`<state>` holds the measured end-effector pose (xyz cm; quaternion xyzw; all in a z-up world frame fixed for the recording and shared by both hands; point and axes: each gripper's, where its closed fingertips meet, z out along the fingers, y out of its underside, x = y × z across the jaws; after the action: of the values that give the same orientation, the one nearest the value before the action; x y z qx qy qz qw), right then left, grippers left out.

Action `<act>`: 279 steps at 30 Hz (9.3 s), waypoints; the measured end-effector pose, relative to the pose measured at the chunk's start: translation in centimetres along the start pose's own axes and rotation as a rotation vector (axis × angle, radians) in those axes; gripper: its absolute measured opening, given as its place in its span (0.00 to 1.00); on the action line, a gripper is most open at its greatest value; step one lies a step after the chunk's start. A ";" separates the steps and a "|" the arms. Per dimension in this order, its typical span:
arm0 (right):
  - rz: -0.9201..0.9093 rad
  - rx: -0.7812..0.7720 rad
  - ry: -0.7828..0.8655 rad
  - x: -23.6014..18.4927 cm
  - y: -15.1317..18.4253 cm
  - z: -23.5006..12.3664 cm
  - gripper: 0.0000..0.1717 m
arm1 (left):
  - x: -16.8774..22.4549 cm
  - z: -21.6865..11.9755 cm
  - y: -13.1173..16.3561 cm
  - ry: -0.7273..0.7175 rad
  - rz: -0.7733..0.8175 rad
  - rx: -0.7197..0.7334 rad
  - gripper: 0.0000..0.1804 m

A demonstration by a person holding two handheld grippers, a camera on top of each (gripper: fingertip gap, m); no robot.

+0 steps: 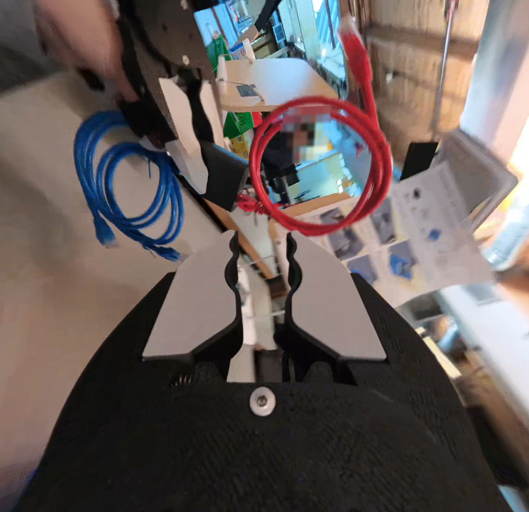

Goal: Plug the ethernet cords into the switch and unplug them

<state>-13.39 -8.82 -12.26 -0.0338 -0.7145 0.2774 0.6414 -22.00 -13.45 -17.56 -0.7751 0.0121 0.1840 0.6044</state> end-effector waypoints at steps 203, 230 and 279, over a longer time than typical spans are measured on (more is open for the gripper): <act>0.962 0.050 -0.640 -9.7 0.1 -2.5 0.07 | 12.2 -2.9 -2.4 0.621 -0.130 0.779 0.26; 0.480 -0.115 -0.659 -13.8 -1.1 -6.3 0.16 | 17.0 -4.9 -1.3 0.744 -0.051 0.632 0.11; 0.767 -0.155 -0.705 -13.4 -0.1 -12.7 0.08 | 23.3 -2.8 -3.0 0.800 -0.140 0.574 0.11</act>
<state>0.84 -9.85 -23.98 -0.2448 -0.8416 0.4332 0.2101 1.16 -10.56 -21.14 -0.5862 0.2409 -0.1798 0.7524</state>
